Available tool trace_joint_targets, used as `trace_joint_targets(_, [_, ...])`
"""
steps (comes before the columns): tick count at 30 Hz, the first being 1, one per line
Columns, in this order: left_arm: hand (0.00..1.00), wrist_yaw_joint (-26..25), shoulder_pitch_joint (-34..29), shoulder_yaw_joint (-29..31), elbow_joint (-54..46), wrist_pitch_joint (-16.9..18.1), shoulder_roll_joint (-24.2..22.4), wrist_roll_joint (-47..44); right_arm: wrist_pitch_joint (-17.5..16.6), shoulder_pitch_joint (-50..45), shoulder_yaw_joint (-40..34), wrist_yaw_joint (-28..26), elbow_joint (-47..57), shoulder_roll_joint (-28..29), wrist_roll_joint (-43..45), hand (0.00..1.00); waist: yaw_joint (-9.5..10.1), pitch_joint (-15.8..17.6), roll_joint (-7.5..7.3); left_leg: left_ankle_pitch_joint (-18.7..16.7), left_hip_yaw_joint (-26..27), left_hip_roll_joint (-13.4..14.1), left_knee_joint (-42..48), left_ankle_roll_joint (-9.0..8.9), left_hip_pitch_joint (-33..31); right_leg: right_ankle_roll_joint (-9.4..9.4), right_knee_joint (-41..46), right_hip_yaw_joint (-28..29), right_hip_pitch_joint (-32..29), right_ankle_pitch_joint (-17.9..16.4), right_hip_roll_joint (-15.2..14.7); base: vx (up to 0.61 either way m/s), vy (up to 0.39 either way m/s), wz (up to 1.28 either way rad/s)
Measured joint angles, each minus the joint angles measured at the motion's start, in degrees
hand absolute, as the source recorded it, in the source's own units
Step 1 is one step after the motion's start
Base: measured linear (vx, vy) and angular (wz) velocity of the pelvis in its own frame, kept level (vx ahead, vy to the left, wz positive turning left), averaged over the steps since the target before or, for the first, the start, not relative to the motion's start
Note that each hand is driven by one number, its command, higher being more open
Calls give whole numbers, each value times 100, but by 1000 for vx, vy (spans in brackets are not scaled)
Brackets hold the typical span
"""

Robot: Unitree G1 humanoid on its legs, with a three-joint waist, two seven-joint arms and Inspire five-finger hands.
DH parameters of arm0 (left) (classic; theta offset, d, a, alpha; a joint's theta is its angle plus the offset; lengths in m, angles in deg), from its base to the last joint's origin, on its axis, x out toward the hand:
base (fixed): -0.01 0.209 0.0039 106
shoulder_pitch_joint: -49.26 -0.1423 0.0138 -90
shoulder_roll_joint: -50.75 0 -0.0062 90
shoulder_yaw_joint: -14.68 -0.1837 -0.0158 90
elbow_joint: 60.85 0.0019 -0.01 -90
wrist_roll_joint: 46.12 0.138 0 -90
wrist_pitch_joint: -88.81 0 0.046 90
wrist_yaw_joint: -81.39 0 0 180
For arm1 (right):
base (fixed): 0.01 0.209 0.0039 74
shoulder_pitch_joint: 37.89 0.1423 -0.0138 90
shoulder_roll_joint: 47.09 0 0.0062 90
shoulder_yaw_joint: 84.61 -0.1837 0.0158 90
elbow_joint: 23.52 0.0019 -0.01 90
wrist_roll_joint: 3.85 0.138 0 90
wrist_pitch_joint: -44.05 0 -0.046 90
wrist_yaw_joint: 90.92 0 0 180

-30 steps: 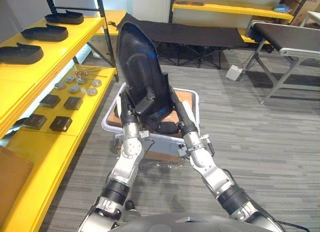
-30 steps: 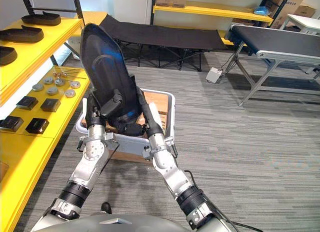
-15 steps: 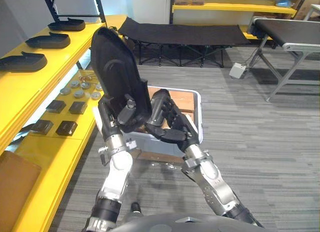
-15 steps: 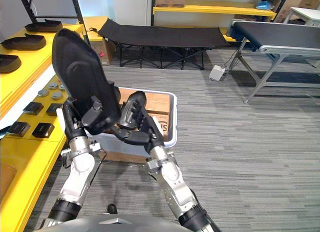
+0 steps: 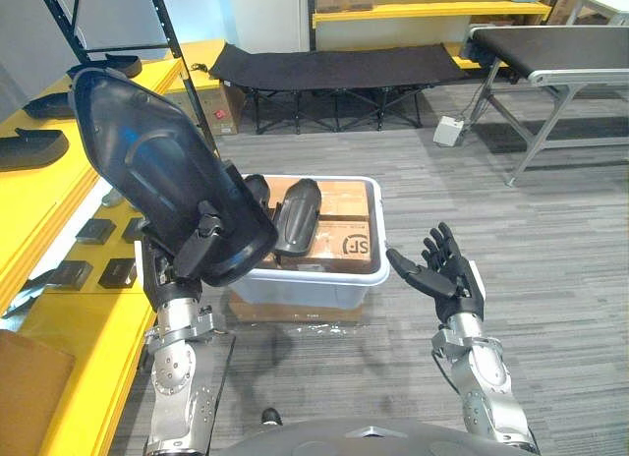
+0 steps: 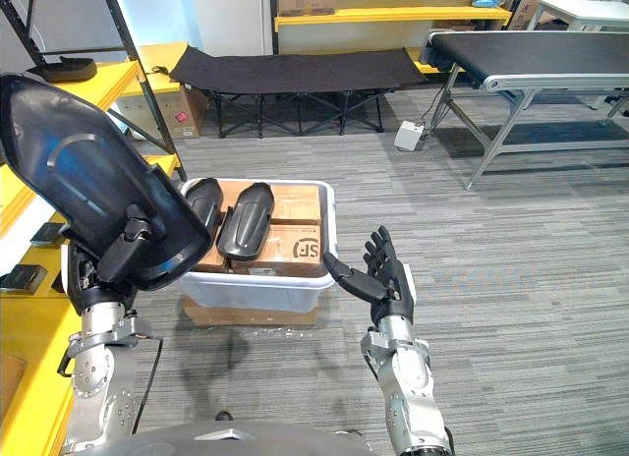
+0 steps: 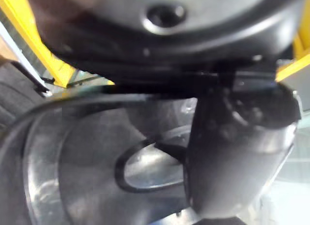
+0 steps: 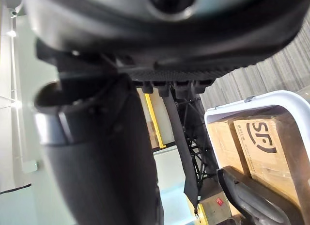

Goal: Walk over and take three plastic housings, then place them on the shelf

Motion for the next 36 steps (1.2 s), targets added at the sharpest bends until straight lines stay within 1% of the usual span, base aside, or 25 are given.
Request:
trace_joint_targets(2, [0,74,-79,101,-1,0,-3,-3,15,0,8,-99,-62,32,62,100,5,-14,22,0,-19,6,0,0,-4,8,-69,-21,26,8,10,0,0,0])
trace_joint_targets(5, [0,54,-227,199,-66,-1,-28,5,15,1,9,-156,-64,46,69,100,6,-13,20,-6,-96,3,0,-8,-18,11,-102,-131,92,7,14,26,-9,14])
trace_joint_targets(8, [0,23,-336,387,-303,-26,-156,7,18,87,9,-182,-158,105,159,100,117,-12,17,35,-406,-32,16,14,-187,49,-161,-454,168,26,25,44,-17,51])
trace_joint_targets(11, [0,-21,-512,644,-713,-144,-327,48,126,335,114,-182,-435,187,85,100,389,-6,4,86,-814,-98,19,32,-310,81,-170,-871,332,-14,24,37,-9,67])
trace_joint_targets(13, [0,-26,-691,921,-930,-167,-443,45,165,600,482,-181,-613,204,-199,100,639,15,-28,100,-1088,-161,17,34,-327,101,-166,-1147,504,-85,17,21,-14,65])
trace_joint_targets(14, [0,-25,-713,977,-955,-166,-455,44,165,649,589,-179,-614,202,-265,100,691,26,-44,102,-1149,-172,16,33,-331,102,-160,-1206,537,-110,15,9,-14,58])
trace_joint_targets(15, [0,-16,-775,1095,-1006,-166,-483,35,171,782,782,-177,-614,199,-366,100,807,44,-72,111,-1283,-195,15,21,-364,112,-125,-1325,588,-169,15,-5,-19,62])
trace_joint_targets(16, [0,0,-878,1163,-1067,-166,-495,12,181,941,972,-168,-614,222,-398,100,852,49,-105,127,-1451,-220,16,6,-429,108,-37,-1463,593,-240,6,-8,-20,63])
trace_joint_targets(19, [0,59,-1059,1246,-1082,-166,-502,3,252,1289,1146,-114,-614,294,-391,100,1006,72,-161,195,-1641,-278,19,71,-511,98,83,-1609,595,-321,-36,-11,0,41])
trace_joint_targets(21, [0,92,-1128,1265,-1082,-167,-504,2,267,1376,1140,-39,-614,317,-386,100,1026,95,-194,198,-1666,-302,19,76,-511,107,136,-1632,597,-346,-69,-16,17,12])
trace_joint_targets(22, [0,192,-1131,1264,-1082,-169,-515,0,274,1393,1113,2,-614,311,-385,100,1025,120,-236,193,-1680,-325,18,71,-510,98,166,-1648,602,-378,-96,-27,25,7])
trace_joint_targets(25, [0,331,-1132,1238,-1082,-177,-516,-3,362,1392,1081,25,-614,293,-388,100,975,159,-261,188,-1671,-333,17,66,-509,87,239,-1624,565,-407,-127,-24,14,-1])
trace_joint_targets(26, [0,396,-1128,1230,-1082,-267,-516,-1,412,1384,1085,17,-614,288,-388,100,935,165,-255,188,-1642,-325,17,68,-503,86,250,-1573,541,-408,-129,-39,13,-10])
trace_joint_targets(29, [0,402,-1129,1195,-1082,-326,-515,-3,424,1384,1085,-61,-614,254,-378,100,929,177,-235,190,-1571,-291,19,67,-503,81,309,-1488,471,-412,-128,-31,0,-13])
trace_joint_targets(32, [0,375,-1118,1097,-1082,-503,-505,-6,577,1305,1065,-296,-614,188,-308,100,923,191,-208,207,-1564,-276,23,102,-538,79,327,-1545,526,-433,-96,-6,-15,9])
trace_joint_targets(33, [0,378,-1114,1067,-1082,-566,-498,-6,615,1250,1063,-381,-614,192,-320,100,920,198,-196,219,-1594,-282,24,143,-590,87,332,-1650,547,-443,-88,-8,-18,49])
trace_joint_targets(35, [0,428,-1037,973,-1066,-697,-450,-4,634,1117,1014,-458,-614,180,-407,100,805,254,-191,149,-1412,-282,214,381,-806,150,348,-2057,709,-441,-98,-18,-12,108])
trace_joint_targets(36, [0,561,-921,878,-1030,-758,-417,-5,634,1056,1006,-444,-613,108,-412,100,711,340,-170,108,-966,-200,480,506,-948,172,411,-2469,877,-483,-123,-8,28,161])
